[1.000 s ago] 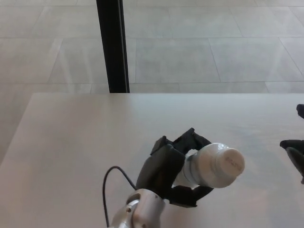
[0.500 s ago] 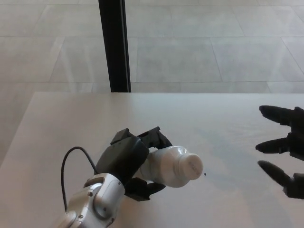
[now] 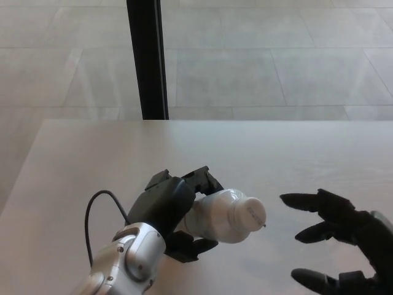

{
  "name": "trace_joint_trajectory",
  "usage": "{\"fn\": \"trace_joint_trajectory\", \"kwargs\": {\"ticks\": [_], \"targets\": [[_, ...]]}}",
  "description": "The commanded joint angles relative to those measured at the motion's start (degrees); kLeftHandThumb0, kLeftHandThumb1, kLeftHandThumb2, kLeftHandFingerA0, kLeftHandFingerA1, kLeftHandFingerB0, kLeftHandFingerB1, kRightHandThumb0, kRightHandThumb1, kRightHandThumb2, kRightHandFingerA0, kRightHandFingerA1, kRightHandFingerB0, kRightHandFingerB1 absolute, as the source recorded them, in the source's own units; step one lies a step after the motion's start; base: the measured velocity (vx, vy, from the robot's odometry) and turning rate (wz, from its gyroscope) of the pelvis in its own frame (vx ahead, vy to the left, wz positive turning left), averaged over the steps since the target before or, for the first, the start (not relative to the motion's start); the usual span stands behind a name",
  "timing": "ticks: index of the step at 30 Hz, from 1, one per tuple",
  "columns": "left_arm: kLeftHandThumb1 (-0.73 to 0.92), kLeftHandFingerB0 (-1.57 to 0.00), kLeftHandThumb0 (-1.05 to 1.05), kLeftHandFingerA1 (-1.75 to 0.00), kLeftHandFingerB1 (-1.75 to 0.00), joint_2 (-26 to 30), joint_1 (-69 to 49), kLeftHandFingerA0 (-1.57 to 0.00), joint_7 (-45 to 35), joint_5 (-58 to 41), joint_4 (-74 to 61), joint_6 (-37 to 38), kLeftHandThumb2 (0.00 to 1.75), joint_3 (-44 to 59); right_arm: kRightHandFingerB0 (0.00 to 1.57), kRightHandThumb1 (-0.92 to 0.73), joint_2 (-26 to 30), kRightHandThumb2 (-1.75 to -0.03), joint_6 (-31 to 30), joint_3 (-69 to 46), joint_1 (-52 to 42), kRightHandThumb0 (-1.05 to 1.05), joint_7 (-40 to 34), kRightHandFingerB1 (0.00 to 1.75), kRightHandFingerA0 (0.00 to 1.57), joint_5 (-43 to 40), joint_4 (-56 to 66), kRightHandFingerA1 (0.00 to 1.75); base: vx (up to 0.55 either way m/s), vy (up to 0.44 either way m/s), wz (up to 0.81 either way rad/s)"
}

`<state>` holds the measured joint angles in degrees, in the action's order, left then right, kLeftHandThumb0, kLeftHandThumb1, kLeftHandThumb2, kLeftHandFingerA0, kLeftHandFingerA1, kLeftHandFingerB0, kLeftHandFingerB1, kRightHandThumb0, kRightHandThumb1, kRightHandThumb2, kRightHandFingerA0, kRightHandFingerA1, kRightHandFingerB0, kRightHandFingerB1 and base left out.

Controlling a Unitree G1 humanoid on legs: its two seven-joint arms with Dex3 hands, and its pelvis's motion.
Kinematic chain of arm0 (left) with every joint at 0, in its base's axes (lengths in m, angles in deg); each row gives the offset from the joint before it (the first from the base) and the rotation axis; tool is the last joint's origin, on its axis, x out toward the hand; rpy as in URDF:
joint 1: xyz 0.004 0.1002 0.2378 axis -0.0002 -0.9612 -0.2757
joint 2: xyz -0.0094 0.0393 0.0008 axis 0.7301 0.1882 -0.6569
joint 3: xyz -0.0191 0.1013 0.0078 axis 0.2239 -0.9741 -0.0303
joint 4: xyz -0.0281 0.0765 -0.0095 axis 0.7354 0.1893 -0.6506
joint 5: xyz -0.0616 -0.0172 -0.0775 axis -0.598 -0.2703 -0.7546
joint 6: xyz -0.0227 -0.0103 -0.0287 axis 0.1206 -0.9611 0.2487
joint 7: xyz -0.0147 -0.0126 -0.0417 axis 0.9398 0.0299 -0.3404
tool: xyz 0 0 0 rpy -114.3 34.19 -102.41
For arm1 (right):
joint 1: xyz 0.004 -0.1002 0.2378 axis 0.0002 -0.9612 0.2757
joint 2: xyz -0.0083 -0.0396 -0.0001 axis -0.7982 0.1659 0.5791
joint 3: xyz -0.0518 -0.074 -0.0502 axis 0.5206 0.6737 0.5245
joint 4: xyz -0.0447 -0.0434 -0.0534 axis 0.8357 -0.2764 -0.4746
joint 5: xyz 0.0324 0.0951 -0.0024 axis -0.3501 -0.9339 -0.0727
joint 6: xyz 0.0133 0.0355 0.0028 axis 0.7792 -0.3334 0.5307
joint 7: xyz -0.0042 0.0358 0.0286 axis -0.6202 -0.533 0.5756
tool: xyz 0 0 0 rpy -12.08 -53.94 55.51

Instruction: The robot uses its left hand to to lift the bottle kept on the middle of the desk and tilts it towards its right hand. It then uses its right hand to rotate its cap to open it and places the bottle and cap back on the desk

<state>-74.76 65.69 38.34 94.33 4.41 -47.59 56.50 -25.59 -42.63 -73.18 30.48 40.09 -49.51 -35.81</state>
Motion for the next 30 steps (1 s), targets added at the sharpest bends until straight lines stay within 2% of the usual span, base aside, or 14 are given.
{"fn": "trace_joint_trajectory", "kwargs": {"ticks": [1, 3, 8, 9, 10, 11, 13, 18, 19, 22, 23, 25, 27, 30], "targets": [[0.61, -0.75, 0.26, -1.64, -1.3, -1.35, -0.78, -0.81, -2.35, 2.4, -0.79, -4.99, 1.02, 0.54, 0.34, -0.52, 1.41, -0.56, -0.58, 6.51, 1.81, -0.61, -5.84, 0.38, 0.56, 18.79, -5.21, 0.72, 0.0, 0.0, 0.0], [0.64, -0.74, 0.24, -1.65, -1.32, -2.04, -0.83, -0.79, -2.54, 2.36, -1.26, -6.11, 1.01, 0.45, 0.29, -0.47, 0.48, -0.81, -2.26, 6.84, 3.29, -0.72, -6.38, 0.48, 0.56, 19.36, -5.47, 0.74, 0.0, 0.0, 0.0], [0.61, -0.77, 0.25, -1.62, -1.29, -2.54, -0.6, -0.8, -3.07, 2.83, -1.85, -7.67, 1.11, -0.11, 0.34, -0.54, -2.04, -0.57, -4.62, 7.57, 6.04, -0.62, -8.26, 0.36, 0.6, 20.51, -6.46, 0.74, 0.0, 0.0, 0.0], [0.6, -0.78, 0.27, -1.62, -1.32, -2.43, -0.95, -0.81, -3.0, 2.63, -1.62, -6.84, 1.14, 0.07, 0.29, -0.43, -2.93, -0.81, -5.29, 7.94, 7.0, -0.64, -9.6, 0.48, 0.62, 21.94, -6.57, 0.77, 0.0, 0.0, 0.0], [0.59, -0.8, 0.27, -1.6, -1.31, -2.23, -1.1, -0.83, -2.79, 2.72, -1.26, -5.83, 1.16, 0.11, 0.34, -0.54, -3.4, -0.56, -5.81, 8.01, 7.48, -0.63, -9.88, 0.37, 0.63, 22.36, -6.44, 0.75, 0.0, 0.0, 0.0], [0.61, -0.8, 0.26, -1.58, -1.3, -2.24, -1.06, -0.82, -2.81, 2.84, -1.06, -5.72, 1.1, 0.03, 0.31, -0.47, -3.94, -0.81, -6.27, 7.97, 7.91, -0.74, -10.55, 0.47, 0.64, 22.98, -6.49, 0.77, 0.0, 0.0, 0.0], [0.62, -0.79, 0.24, -1.54, -1.19, -2.23, -1.11, -0.82, -2.69, 3.38, -1.14, -6.14, 1.06, -0.2, 0.3, -0.45, -4.71, -0.83, -7.01, 7.85, 8.34, -0.72, -10.73, 0.48, 0.65, 23.08, -6.26, 0.77, 0.0, 0.0, 0.0], [0.64, -0.77, 0.25, -1.62, -1.3, -2.72, -1.22, -0.82, -3.02, 3.65, -1.35, -6.99, 1.07, -0.14, 0.31, -0.47, -5.82, -0.82, -7.37, 7.69, 9.32, -0.77, -11.89, 0.47, 0.67, 24.71, -6.39, 0.75, 0.0, 0.0, 0.0], [0.65, -0.76, 0.24, -1.62, -1.28, -2.71, -1.3, -0.82, -3.03, 3.96, -1.48, -6.93, 1.04, -0.29, 0.36, -0.54, -6.16, -0.57, -7.4, 7.63, 9.34, -0.67, -12.07, 0.38, 0.7, 24.99, -6.39, 0.72, 0.0, 0.0, 0.0], [0.69, -0.76, 0.21, -1.48, -1.11, -2.91, -1.21, -0.81, -3.36, 4.62, -1.75, -7.77, 0.95, -0.71, 0.36, -0.54, -6.77, -0.57, -7.92, 7.65, 8.92, -0.67, -11.58, 0.38, 0.7, 25.41, -5.75, 0.72, 0.0, 0.0, 0.0], [0.72, -0.72, 0.18, -1.24, -0.91, -3.1, -1.23, -0.83, -3.68, 4.75, -2.02, -8.61, 0.88, -0.82, 0.35, -0.54, -6.91, -0.56, -7.97, 7.74, 8.75, -0.68, -11.4, 0.39, 0.71, 25.61, -5.53, 0.72, 0.0, 0.0, 0.0], [0.71, -0.72, 0.17, -1.25, -0.89, -3.44, -1.49, -0.86, -3.94, 4.83, -2.25, -8.64, 0.85, -0.6, 0.35, -0.53, -7.44, -0.57, -8.01, 7.86, 8.57, -0.68, -11.05, 0.4, 0.71, 25.69, -5.17, 0.75, 0.0, 0.0, 0.0], [0.7, -0.53, 0.14, -1.0, -0.67, -3.67, -1.69, -0.78, -3.95, 5.1, -1.99, -8.39, 0.81, -0.49, 0.36, -0.53, -7.83, -0.57, -7.51, 8.29, 8.11, -0.67, -10.81, 0.39, 0.72, 25.99, -4.56, 0.75, 0.0, 0.0, 0.0], [0.74, -0.65, 0.08, -1.36, -0.8, -3.94, -1.51, -0.75, -3.88, 6.06, -1.32, -8.48, 0.72, -0.63, 0.37, -0.54, -8.09, -0.57, -6.64, 8.78, 7.71, -0.7, -11.29, 0.39, 0.75, 26.66, -4.45, 0.75, 0.0, 0.0, 0.0]]}}
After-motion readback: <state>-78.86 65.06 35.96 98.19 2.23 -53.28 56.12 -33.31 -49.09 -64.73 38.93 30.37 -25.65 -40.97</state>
